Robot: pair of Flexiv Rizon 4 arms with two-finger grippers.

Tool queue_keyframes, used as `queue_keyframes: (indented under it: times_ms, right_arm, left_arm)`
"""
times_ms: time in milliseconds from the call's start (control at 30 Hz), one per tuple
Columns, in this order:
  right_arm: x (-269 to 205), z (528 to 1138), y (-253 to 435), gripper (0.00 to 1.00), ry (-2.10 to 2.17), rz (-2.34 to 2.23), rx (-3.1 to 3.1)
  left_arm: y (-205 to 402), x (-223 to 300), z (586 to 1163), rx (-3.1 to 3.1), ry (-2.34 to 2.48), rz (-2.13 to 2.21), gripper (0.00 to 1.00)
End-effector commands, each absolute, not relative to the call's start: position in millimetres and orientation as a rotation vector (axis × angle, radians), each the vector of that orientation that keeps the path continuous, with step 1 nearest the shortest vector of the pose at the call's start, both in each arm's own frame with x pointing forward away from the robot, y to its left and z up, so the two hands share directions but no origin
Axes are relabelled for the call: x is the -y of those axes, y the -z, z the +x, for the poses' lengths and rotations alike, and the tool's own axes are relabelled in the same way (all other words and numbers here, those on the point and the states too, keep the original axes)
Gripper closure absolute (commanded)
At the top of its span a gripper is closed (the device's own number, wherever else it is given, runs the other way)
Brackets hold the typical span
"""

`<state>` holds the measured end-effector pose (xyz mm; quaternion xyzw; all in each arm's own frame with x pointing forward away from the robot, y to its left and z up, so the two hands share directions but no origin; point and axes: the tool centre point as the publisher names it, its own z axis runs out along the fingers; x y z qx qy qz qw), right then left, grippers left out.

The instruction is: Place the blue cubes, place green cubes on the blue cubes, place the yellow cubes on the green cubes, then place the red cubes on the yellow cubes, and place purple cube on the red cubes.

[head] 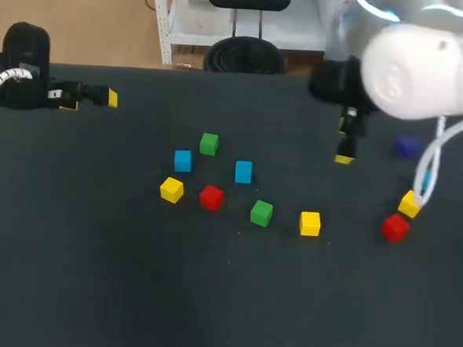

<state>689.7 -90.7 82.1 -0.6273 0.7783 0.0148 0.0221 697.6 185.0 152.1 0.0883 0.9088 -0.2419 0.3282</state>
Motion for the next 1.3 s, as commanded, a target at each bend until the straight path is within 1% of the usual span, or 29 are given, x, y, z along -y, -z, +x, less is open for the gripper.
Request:
queue_keyframes:
  times_ms: [33,167,200,267,333,467,500,567,633,667,767,900,933,1033,1167,1233,1300]
  right_arm:
    - [125,674,-80,0.18,0.125,-1.822,-2.388]
    - [152,670,-75,0.11,0.143,-1.754,-2.432]
    - [158,670,-75,0.05,0.139,-1.75,-2.439]
    - [168,670,-76,0.02,0.141,-1.734,-2.441]
    - [176,671,-77,0.05,0.158,-1.727,-2.44]
    - [189,673,-78,0.25,0.172,-1.724,-2.427]
    - [191,674,-77,0.25,0.173,-1.731,-2.423]
    - [196,677,-76,0.23,0.179,-1.741,-2.413]
    - [200,679,-76,0.24,0.187,-1.747,-2.408]
    - [202,681,-75,0.23,0.19,-1.747,-2.407]
    - [210,684,-72,0.27,0.185,-1.741,-2.412]
    - [224,686,-67,0.27,0.166,-1.703,-2.45]
    - [227,686,-65,0.31,0.16,-1.69,-2.465]
    - [236,684,-62,0.33,0.154,-1.653,-2.501]
    - [243,679,-58,0.39,0.13,-1.62,-2.534]
    - [245,677,-56,0.45,0.119,-1.613,-2.547]
    - [247,676,-51,0.47,0.111,-1.613,-2.561]
  left_arm:
    - [-151,-186,698,-2.375,0.638,0.233,0.0]
    - [-151,-186,698,-2.375,0.638,0.233,0.0]
    - [-151,-186,698,-2.375,0.638,0.233,0.0]
    - [-151,-186,698,-2.375,0.638,0.233,0.0]
    - [-151,-186,698,-2.375,0.638,0.233,0.0]
    - [-151,-186,698,-2.375,0.638,0.233,0.0]
    - [-151,-186,698,-2.375,0.638,0.233,0.0]
    - [-151,-186,698,-2.375,0.638,0.233,0.0]
    - [-151,-186,698,-2.375,0.638,0.233,0.0]
    - [-151,-186,698,-2.375,0.638,0.233,0.0]
    - [-151,-186,698,-2.375,0.638,0.233,0.0]
    - [-151,-186,698,-2.375,0.638,0.233,0.0]
    - [-151,-186,698,-2.375,0.638,0.233,0.0]
    - [-151,-186,698,-2.375,0.638,0.233,0.0]
    - [-151,-186,698,-2.375,0.638,0.233,0.0]
    - [-151,-186,698,-2.375,0.638,0.233,0.0]
    - [-151,-186,698,-2.375,0.638,0.233,0.0]
